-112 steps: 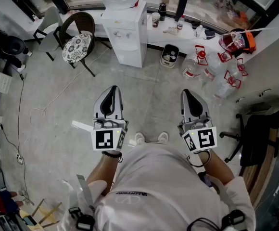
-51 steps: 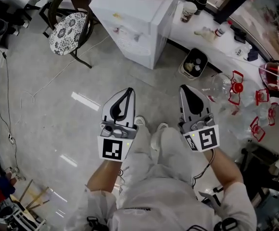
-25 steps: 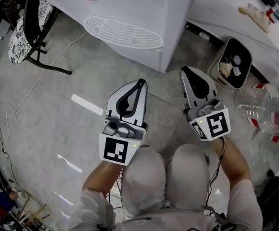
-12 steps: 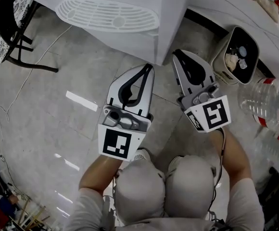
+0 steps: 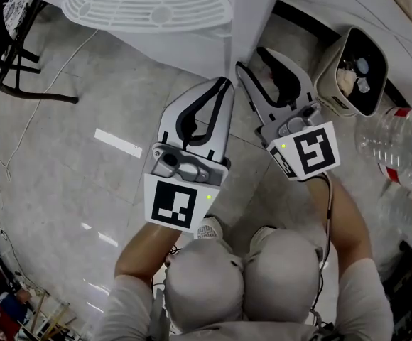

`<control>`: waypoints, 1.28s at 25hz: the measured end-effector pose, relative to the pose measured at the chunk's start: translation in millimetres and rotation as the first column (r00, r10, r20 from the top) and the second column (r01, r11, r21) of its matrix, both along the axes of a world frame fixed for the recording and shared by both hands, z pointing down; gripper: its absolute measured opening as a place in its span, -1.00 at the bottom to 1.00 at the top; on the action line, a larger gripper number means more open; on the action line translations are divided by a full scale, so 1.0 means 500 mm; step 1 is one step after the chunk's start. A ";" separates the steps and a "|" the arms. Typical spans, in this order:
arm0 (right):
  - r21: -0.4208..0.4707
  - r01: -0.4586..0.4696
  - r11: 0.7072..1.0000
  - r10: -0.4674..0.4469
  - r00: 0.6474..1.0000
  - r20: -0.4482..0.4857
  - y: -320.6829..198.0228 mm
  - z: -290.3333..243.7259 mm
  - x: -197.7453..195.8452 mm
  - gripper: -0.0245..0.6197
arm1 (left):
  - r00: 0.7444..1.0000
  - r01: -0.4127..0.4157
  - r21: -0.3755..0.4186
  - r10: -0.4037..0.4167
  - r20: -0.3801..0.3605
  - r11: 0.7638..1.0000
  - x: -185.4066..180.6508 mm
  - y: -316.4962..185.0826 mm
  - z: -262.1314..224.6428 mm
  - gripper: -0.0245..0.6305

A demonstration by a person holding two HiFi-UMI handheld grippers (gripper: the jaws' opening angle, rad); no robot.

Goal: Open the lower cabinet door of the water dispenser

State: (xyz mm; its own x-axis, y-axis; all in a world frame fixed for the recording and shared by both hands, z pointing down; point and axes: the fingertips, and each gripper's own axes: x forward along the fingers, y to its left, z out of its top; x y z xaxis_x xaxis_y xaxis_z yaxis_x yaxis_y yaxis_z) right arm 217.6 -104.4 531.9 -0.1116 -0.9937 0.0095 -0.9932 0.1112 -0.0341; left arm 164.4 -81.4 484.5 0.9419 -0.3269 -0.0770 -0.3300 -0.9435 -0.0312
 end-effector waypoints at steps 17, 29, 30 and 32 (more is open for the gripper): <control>0.031 -0.015 0.999 0.016 1.000 -0.015 -0.024 0.009 0.006 -0.22 | 1.000 -0.003 0.008 0.003 -0.009 1.000 -0.023 0.006 0.014 -0.92; 0.059 -0.013 0.998 0.012 1.000 0.021 0.002 0.010 -0.016 -0.36 | 1.000 0.009 0.016 -0.009 -0.012 1.000 -0.043 0.006 0.009 -0.92; 0.062 0.001 0.998 -0.002 1.000 0.014 0.007 0.010 -0.025 -0.36 | 1.000 0.014 0.012 -0.014 -0.011 1.000 -0.047 0.004 0.010 -0.92; 0.059 0.027 0.998 -0.027 1.000 -0.003 0.016 0.011 -0.042 -0.37 | 1.000 0.027 0.007 -0.027 -0.013 1.000 -0.059 0.000 0.009 -0.92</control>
State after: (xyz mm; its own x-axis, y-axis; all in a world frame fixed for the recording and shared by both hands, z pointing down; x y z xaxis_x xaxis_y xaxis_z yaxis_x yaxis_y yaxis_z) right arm 196.4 -96.2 537.5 -0.1381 -0.9892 -0.0487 -0.9899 0.1394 -0.0244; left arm 134.7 -81.6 488.8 0.9317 -0.3517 -0.0910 -0.3558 -0.9340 -0.0332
